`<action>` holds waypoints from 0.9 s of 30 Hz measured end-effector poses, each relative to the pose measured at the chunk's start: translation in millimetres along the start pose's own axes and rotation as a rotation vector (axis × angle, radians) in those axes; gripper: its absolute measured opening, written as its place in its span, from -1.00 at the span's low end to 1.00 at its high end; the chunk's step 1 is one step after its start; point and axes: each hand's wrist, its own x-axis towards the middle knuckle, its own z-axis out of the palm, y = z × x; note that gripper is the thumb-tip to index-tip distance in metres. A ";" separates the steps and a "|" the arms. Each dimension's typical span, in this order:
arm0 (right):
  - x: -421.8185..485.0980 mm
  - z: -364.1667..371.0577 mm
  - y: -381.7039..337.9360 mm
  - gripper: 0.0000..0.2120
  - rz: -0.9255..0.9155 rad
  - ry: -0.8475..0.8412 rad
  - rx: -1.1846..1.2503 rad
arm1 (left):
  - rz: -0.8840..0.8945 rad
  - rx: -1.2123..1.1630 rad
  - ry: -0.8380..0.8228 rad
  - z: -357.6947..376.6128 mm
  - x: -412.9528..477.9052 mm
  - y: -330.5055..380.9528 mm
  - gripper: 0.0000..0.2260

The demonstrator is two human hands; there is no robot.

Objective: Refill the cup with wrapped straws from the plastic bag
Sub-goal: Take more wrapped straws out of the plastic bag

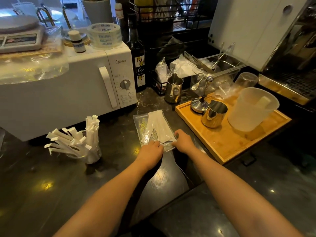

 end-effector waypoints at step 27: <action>-49.6 -24.9 -69.1 -0.80 -0.255 -0.057 0.524 | -0.400 -0.468 0.401 -90.5 -22.3 -7.1 -0.80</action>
